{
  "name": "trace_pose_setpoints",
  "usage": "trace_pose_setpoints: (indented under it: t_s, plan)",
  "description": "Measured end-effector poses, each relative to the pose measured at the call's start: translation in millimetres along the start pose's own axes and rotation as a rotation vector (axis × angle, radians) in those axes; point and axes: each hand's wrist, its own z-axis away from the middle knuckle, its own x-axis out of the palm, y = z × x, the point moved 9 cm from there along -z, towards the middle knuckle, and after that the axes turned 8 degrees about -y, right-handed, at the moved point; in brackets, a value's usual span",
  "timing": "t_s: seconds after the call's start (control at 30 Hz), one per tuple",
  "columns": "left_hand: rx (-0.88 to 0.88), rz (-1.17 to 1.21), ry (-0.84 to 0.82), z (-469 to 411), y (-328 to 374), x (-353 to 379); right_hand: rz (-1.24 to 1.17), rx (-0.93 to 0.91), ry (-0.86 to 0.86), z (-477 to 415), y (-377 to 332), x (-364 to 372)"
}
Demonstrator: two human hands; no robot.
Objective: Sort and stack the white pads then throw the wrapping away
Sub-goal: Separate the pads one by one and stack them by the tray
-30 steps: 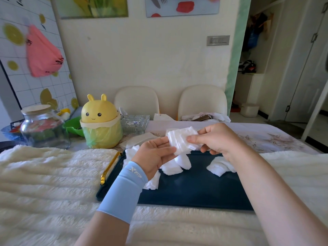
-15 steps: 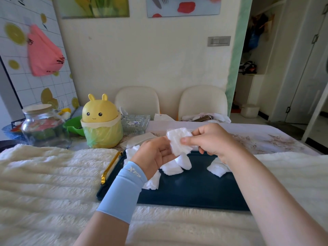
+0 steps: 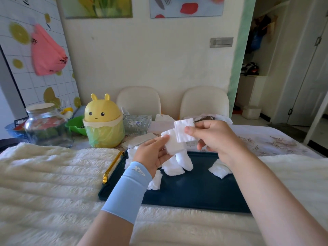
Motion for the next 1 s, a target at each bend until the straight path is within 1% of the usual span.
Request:
trace_pose_setpoints:
  t_s: [0.07, 0.13, 0.23, 0.4, 0.5, 0.57, 0.6, 0.7, 0.77, 0.9, 1.0]
  plan:
    - [0.003, -0.015, -0.048, 1.4, 0.0, 6.6, 0.015, 0.001, -0.046, 0.5, 1.4, 17.3]
    - [0.007, -0.032, -0.095, 2.7, 0.9, 13.2, 0.080, 0.000, -0.013, -1.1, 6.6, 24.7]
    - [0.006, -0.017, -0.100, 3.4, 1.9, 14.6, 0.159, 0.014, 0.061, -4.9, 14.6, 20.3]
    - [-0.012, -0.066, -0.116, 3.6, 2.7, 17.6, 0.178, 0.024, 0.005, -5.8, 13.0, 21.2]
    - [-0.036, -0.079, -0.183, 5.9, 3.7, 22.9, 0.115, 0.046, -0.034, -6.1, 14.8, 21.1]
    - [-0.030, -0.149, -0.248, 8.8, 5.3, 28.8, 0.059, 0.061, -0.088, -6.5, 16.6, 23.5]
    - [-0.019, -0.173, -0.248, 9.2, 6.1, 29.5, 0.035, 0.060, -0.120, -6.8, 16.6, 25.1]
    - [-0.013, -0.132, -0.123, 6.5, 5.3, 18.7, -0.054, 0.056, -0.200, -10.2, 20.2, 27.5]
    - [-0.022, -0.117, -0.087, 5.4, 3.5, 15.7, -0.106, 0.073, -0.238, -11.9, 24.3, 26.6]
    - [-0.007, -0.179, -0.142, 5.9, 1.9, 21.3, -0.138, 0.077, -0.316, -12.2, 28.8, 28.3]
    - [0.034, -0.342, -0.225, 5.5, 3.1, 26.8, -0.174, 0.076, -0.290, -14.1, 32.6, 23.4]
